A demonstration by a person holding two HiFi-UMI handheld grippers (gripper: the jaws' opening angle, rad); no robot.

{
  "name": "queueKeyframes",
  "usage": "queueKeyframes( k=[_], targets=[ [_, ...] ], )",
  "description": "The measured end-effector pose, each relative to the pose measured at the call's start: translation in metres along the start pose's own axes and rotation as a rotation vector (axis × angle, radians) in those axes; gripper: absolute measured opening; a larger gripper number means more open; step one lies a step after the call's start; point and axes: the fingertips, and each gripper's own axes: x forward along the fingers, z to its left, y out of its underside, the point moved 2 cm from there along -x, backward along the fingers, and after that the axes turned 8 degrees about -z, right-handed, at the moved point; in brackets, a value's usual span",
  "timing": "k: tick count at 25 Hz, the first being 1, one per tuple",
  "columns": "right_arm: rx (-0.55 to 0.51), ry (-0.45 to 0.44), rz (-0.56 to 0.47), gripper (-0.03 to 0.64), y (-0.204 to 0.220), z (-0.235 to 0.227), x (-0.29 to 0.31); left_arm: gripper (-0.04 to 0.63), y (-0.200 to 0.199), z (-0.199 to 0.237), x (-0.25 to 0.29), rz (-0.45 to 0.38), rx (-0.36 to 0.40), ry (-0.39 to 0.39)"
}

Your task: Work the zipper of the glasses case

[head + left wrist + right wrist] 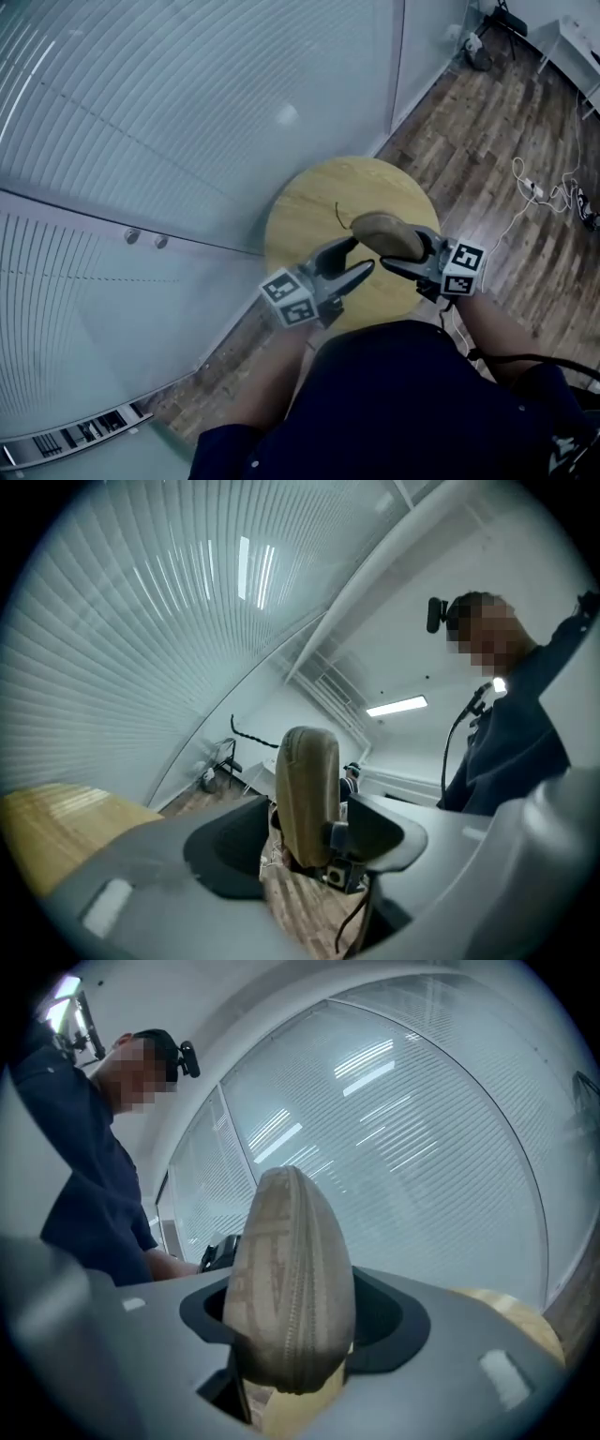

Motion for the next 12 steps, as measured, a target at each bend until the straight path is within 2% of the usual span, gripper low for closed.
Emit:
queueKeyframes(
  k=[4, 8, 12],
  targets=[
    [-0.006, -0.057, -0.015, 0.296, -0.005, 0.022, 0.003, 0.282, -0.010, -0.019, 0.013, -0.015, 0.038, 0.053],
    [-0.005, -0.100, -0.025, 0.296, -0.001, 0.035, 0.007, 0.290, -0.011, -0.030, 0.025, -0.054, 0.041, 0.078],
    [0.000, -0.124, -0.050, 0.296, -0.002, 0.044, 0.009, 0.291, -0.013, -0.036, 0.030, -0.028, 0.106, 0.078]
  ],
)
